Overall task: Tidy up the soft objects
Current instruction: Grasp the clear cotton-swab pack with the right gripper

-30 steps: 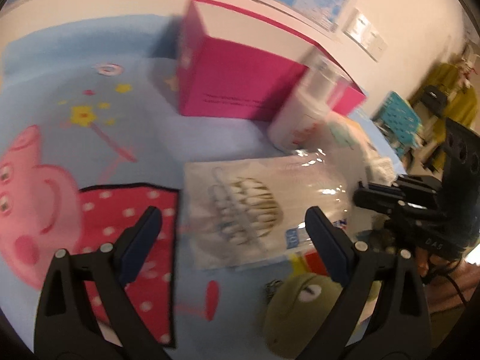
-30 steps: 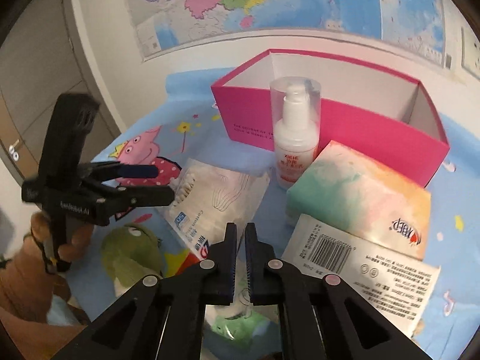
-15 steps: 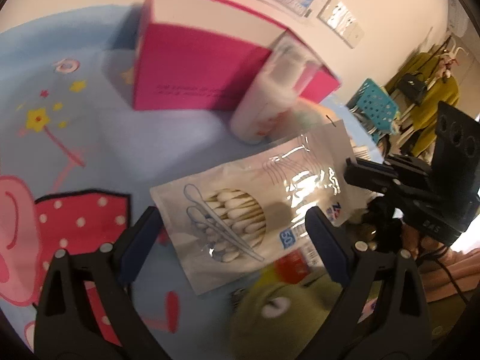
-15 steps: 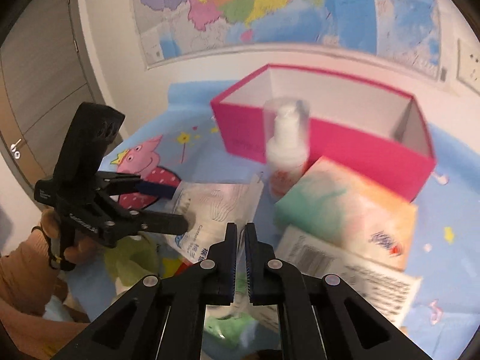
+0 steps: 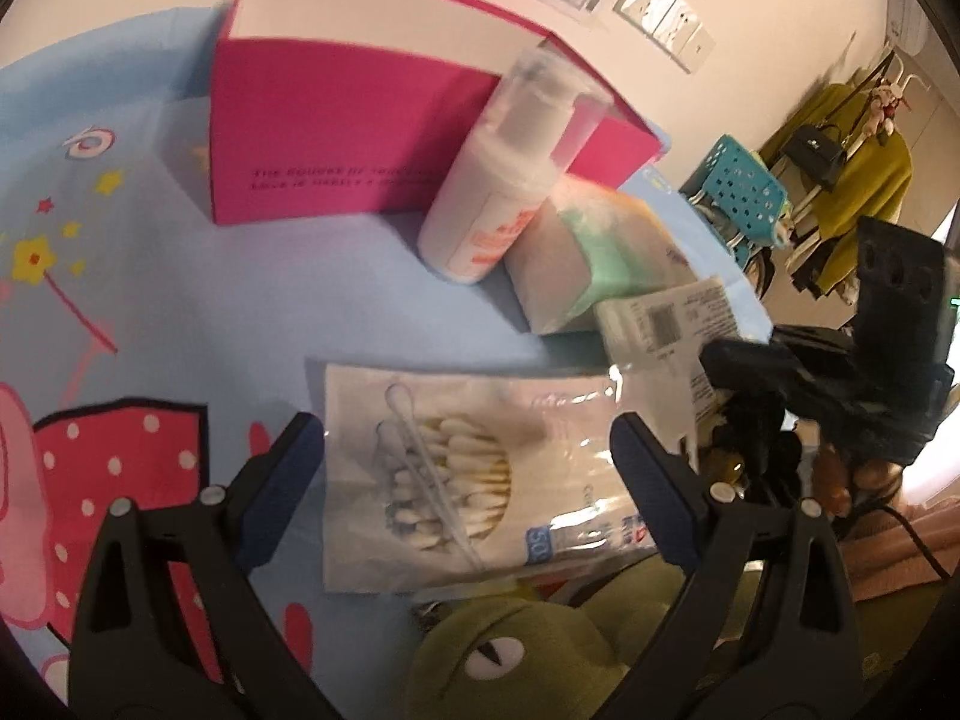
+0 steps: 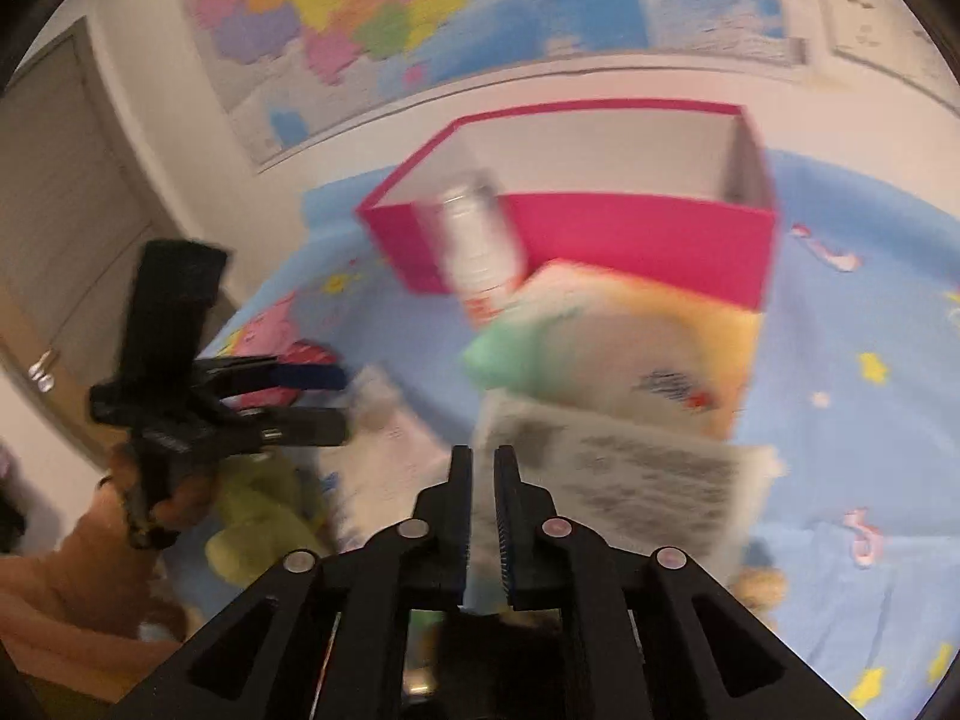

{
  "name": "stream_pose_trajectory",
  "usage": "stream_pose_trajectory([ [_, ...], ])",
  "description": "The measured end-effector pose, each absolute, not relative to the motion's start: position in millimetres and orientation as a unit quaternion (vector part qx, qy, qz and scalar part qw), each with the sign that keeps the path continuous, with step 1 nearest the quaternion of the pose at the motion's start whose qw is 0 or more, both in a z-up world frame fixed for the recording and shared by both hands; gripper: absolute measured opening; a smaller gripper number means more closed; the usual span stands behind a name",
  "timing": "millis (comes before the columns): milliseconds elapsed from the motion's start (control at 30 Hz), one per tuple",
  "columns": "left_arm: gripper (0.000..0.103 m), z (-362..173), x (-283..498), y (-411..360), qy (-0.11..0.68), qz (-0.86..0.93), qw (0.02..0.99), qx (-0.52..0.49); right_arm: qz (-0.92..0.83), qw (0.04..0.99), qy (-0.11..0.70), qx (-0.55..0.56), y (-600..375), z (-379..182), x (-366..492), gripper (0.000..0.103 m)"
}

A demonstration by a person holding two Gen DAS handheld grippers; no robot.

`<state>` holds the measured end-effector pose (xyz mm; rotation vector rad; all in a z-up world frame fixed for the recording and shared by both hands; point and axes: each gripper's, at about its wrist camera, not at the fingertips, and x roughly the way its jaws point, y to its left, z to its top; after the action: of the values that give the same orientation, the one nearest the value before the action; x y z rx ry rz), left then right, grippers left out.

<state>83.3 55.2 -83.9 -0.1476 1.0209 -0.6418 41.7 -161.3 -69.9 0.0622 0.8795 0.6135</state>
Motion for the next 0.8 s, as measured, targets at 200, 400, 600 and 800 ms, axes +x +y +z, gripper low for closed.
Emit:
stream_pose_trajectory([
  [200, 0.096, -89.0, 79.3, 65.7, 0.482, -0.296, 0.821, -0.077, 0.312, 0.808, 0.498, 0.037, -142.6, -95.8, 39.1, 0.031],
  [400, 0.096, -90.5, 76.3, 66.8, 0.48, -0.299, 0.822, -0.069, 0.32, 0.809, 0.491, 0.047, -134.2, -100.6, 42.9, 0.031],
  [600, 0.096, -90.9, 76.9, 74.8, 0.475, -0.3, 0.823, -0.082, 0.319, 0.819, 0.473, 0.054, -126.7, -98.4, 53.5, 0.034],
  [800, 0.096, -91.3, 76.9, 80.5, 0.471, -0.302, 0.823, -0.094, 0.315, 0.837, 0.446, 0.028, -118.2, -95.4, 59.3, 0.015],
])
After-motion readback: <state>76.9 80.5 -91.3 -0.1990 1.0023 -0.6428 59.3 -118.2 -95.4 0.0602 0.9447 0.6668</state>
